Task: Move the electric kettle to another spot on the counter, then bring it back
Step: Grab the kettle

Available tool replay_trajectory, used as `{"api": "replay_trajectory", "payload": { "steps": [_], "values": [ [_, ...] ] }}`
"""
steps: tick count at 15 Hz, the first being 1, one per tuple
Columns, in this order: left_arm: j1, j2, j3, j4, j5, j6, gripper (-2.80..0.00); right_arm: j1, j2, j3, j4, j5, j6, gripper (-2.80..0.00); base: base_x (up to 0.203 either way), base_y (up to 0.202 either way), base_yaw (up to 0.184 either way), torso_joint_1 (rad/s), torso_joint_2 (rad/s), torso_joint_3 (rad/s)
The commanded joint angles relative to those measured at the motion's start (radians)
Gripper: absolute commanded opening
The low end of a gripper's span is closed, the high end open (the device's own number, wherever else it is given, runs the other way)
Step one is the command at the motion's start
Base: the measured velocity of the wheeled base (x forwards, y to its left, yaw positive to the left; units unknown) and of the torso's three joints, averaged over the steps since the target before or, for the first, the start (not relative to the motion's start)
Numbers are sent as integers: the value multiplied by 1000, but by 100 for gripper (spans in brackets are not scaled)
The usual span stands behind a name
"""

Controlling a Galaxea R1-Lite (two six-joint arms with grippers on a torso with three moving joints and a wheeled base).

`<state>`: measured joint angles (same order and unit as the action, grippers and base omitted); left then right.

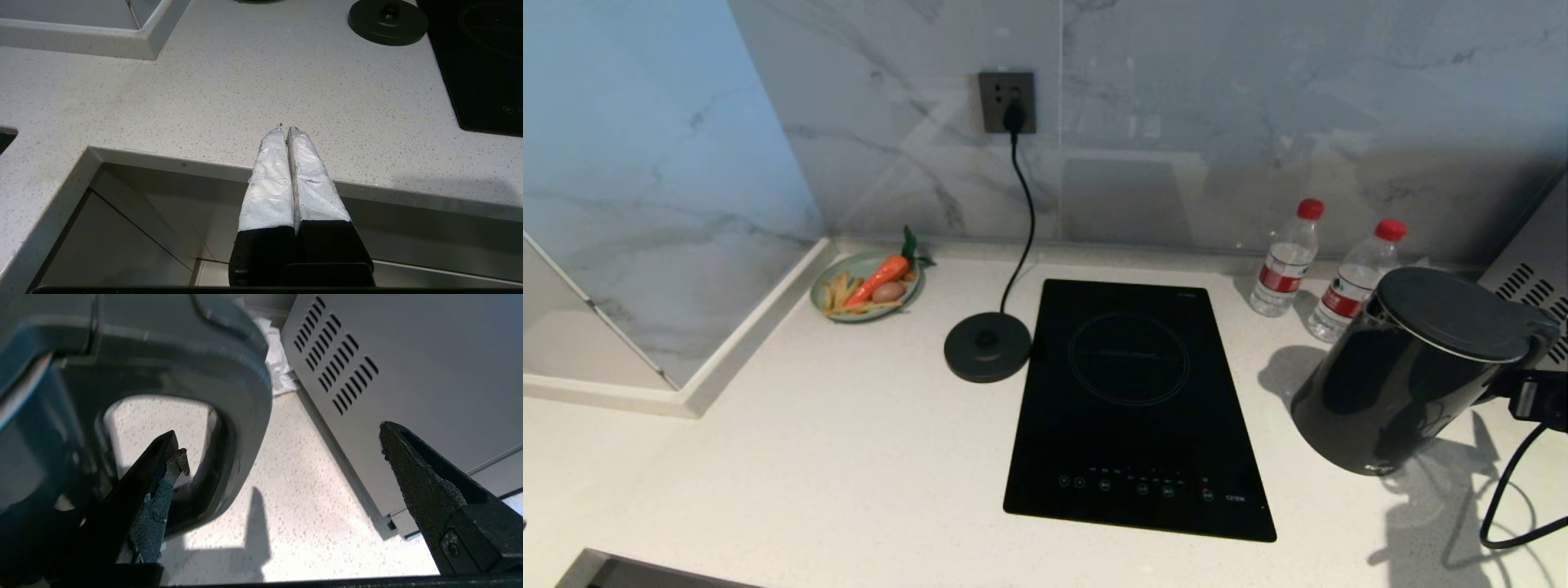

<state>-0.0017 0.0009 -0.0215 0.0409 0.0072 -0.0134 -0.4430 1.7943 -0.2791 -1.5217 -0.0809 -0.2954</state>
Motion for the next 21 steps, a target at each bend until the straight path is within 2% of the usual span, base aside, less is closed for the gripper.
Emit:
{"api": "replay_trajectory", "payload": {
  "steps": [1, 15, 20, 21],
  "values": [
    [0, 1, 0, 1, 0, 0, -280, -2, 10, -8, -8, 0, -1, 0, 0, 0, 0, 0, 0, 0],
    [0, 1, 0, 1, 0, 0, -280, -2, 98, -107, -8, 4, -8, 0, 0, 0, 0, 0, 0, 0],
    [0, 1, 0, 1, 0, 0, -280, 0, 116, -107, -8, 49, -24, 0, 0, 0, 0, 0, 0, 0],
    [0, 1, 0, 1, 0, 0, -280, 0, 118, -106, -8, 49, -35, -280, 0, 0, 0, 0, 0, 0]
  ]
}}
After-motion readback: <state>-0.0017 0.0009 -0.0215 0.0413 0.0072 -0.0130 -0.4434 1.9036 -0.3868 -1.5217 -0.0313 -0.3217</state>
